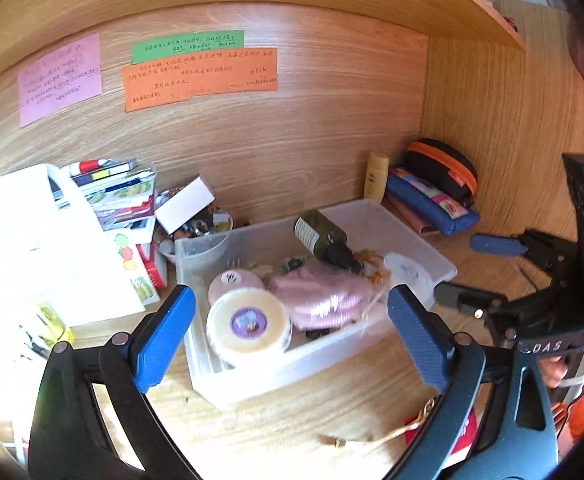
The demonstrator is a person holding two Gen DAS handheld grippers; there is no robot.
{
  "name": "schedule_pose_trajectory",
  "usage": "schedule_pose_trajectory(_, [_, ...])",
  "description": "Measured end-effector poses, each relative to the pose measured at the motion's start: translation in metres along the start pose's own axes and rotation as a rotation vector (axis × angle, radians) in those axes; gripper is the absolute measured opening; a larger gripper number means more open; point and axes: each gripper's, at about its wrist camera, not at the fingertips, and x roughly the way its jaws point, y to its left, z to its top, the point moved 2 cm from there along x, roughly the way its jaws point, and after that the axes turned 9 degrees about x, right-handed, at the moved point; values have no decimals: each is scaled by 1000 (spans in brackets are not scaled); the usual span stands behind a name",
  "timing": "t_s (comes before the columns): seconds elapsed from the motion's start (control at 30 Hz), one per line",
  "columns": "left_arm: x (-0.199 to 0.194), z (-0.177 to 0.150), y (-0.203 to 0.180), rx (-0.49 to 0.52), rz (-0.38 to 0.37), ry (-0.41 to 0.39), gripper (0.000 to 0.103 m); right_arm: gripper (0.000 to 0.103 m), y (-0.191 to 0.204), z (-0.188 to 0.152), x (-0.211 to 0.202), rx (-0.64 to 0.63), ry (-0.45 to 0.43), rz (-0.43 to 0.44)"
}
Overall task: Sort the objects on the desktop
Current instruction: 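Withdraw both grippers from the box toward the light blue bottle and red pouch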
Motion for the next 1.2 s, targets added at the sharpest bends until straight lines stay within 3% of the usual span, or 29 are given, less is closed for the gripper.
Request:
schedule_pose_trajectory(0.13, [-14,-14,-8,12,20,-2,100,88,2,-12,-12,-44,-19,-55])
schedule_pose_trajectory(0.5, [-42,-47,-27,13,47,-23,101,88,13,-48,-44,-57,-80,-90])
schedule_pose_trajectory(0.6, [-44,-58,-30,-16,39,-2,101,94,17,-57,-49,-57,-89,-105])
schedule_pose_trajectory(0.7, [-51,-69,-35,-27,84,-8,101,100,19,-65,-55,-40,-91,-92])
schedule_pose_trajectory(0.93, [-68,-88,-53,-28,1,-6,101,100,24,-82,-71,-15,-97,-96])
schedule_pose_trajectory(1.2, [-71,-111,-78,-31,-88,52,101,100,24,-100,-87,14,-98,-115])
